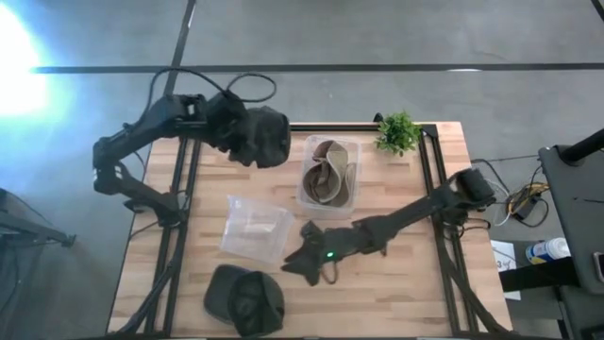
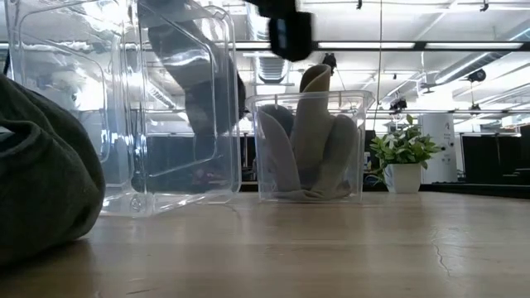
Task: Pick & Place hat
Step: Put the right black cap into the left transparent bin
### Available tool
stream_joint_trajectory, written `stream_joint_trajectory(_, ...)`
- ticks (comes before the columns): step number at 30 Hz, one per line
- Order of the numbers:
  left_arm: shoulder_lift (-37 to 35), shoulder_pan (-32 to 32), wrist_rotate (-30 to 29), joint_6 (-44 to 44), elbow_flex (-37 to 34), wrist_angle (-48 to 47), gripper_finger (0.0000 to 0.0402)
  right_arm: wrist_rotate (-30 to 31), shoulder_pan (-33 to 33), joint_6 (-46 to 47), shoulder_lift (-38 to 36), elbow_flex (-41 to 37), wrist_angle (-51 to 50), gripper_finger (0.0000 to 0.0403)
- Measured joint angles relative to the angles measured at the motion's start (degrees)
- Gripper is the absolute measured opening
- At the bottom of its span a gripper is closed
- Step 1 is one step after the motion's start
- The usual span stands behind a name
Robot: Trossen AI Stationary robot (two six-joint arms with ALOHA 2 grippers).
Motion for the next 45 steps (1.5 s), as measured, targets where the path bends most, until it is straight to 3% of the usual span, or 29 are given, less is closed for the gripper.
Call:
stream_joint_trajectory(6,1.95,1.09,7.29,10.35,-1.24,0.73,0.0010,9.37,1.87,10.29,8.30,9.91,-4.11,0.0189)
stream_joint_trajectory(10,2.41,2.23,10.55,16.21,-1.19,-1.21,0.0010,11.53,3.18,14.27,13.76,16.92,-4.85,0.0189)
stream_joint_trajectory(22,2.59,4.77,11.11,26.13,-1.19,-8.55,0.0010,22.69,6.49,25.73,22.50,33.01,-16.86,0.0189)
stream_joint_trajectory(28,2.55,4.77,11.93,26.03,-1.19,-9.70,0.0014,25.89,7.22,31.40,28.50,39.16,-20.35,0.0185)
stream_joint_trajectory(32,2.54,4.62,16.64,23.91,-1.19,-10.02,0.0013,26.21,6.66,31.83,31.65,42.82,-21.77,0.0180)
stream_joint_trajectory(37,2.02,3.06,23.38,19.91,-1.19,-10.01,0.0013,30.54,6.08,35.49,32.24,43.56,-32.22,0.0175)
stream_joint_trajectory(45,-0.04,-3.24,24.71,13.23,-1.19,-10.01,0.0013,33.48,4.61,40.23,31.73,42.55,-45.65,0.0171)
